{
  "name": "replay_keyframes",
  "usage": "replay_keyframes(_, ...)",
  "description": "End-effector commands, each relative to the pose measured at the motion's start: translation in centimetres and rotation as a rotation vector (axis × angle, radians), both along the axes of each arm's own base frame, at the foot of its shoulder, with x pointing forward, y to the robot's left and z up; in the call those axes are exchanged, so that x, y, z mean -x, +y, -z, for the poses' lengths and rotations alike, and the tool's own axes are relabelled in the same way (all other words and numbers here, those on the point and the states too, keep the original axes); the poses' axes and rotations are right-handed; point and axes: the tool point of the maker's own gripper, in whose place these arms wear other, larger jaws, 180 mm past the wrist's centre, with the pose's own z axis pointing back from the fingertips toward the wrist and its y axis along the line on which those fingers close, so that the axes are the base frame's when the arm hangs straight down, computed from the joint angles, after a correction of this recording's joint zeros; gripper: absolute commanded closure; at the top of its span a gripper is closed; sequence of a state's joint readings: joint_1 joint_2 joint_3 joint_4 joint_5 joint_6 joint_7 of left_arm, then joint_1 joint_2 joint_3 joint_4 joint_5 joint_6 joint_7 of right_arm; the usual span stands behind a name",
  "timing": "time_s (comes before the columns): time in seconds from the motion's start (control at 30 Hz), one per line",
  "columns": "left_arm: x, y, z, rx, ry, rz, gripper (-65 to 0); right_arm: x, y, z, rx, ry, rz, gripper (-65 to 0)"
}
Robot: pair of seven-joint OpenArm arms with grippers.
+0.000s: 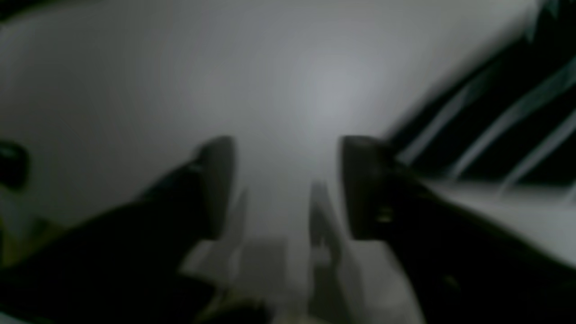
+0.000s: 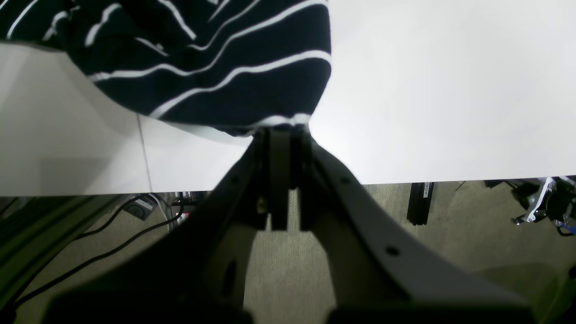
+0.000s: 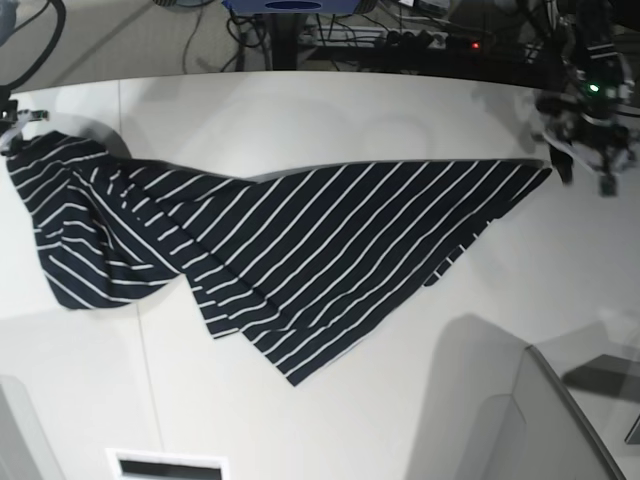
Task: Layout the t-shirt on the table in an organized manner, then fold the t-shirt properly
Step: 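Regrasp the shirt edge with the left gripper and pull it taut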
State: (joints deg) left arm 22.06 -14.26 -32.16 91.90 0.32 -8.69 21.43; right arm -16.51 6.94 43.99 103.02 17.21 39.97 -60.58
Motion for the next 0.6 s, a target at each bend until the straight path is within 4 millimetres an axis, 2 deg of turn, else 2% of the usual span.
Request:
replay_keyframes(0.0, -0.7, 0.7, -2.5, -0.045, -0.065, 0.0, -43.4, -0.8, -0.6, -1.1, 0.025, -0.038, -0.009, -0.6)
replay_keyframes(0.03, -1.5, 0.3, -3.8, -0.054, -0.104, 0.011, -44.6, -0.8, -0.6, -1.1, 0.025, -0.038, -0.009, -0.6)
replay_keyframes(0.1, -3.0, -2.1, -5.0, -0.042, -0.15, 0.068, -44.8, -0.8, -0.6, -1.1, 0.025, -0.038, -0.009, -0.6)
replay_keyframes(0.17, -5.9, -7.6, -4.9, 0.015, -0.178, 0.21, -44.8, -0.8, -0.5, -1.0, 0.023, -0.037, -0.011, -0.6)
replay_keyframes(0.23, -8.1, -13.0, -3.7, 0.081, -0.168, 0.348, -42.9, -1.1, 0.1, -0.9, 0.016, -0.034, -0.033, -0.6)
replay_keyframes(0.27, -9.1, -15.9, -2.5, 0.118, -0.151, 0.413, -39.2, -1.2, 0.5, -0.8, 0.012, -0.032, -0.045, -0.6)
replay_keyframes(0.33, -10.8, -20.1, -0.3, 0.173, -0.115, 0.501, -27.6, -1.4, 0.9, -0.6, 0.008, -0.03, -0.058, -0.6)
replay_keyframes(0.37, -11.7, -22.2, 0.9, 0.202, -0.091, 0.537, -17.8, -1.5, 1.1, -0.5, 0.005, -0.028, -0.066, -0.6)
replay_keyframes(0.4, -12.5, -23.6, 2.0, 0.226, -0.072, 0.55, -7.1, -1.6, 1.3, -0.5, 0.002, -0.027, -0.073, -0.6)
replay_keyframes(0.43, -13.3, -24.6, 2.9, 0.251, -0.055, 0.552, 0.0, -1.7, 1.5, -0.4, 0.0, -0.027, -0.081, -0.6)
replay_keyframes(0.5, -14.7, -26.6, 4.3, 0.305, -0.033, 0.539, 0.0, -1.8, 1.6, -0.5, 0.0, -0.036, -0.082, -0.6)
replay_keyframes(0.57, -15.4, -27.4, 5.6, 0.33, 0.001, 0.532, 0.0, -2.0, 1.6, -0.5, -0.003, -0.047, -0.082, -0.6)
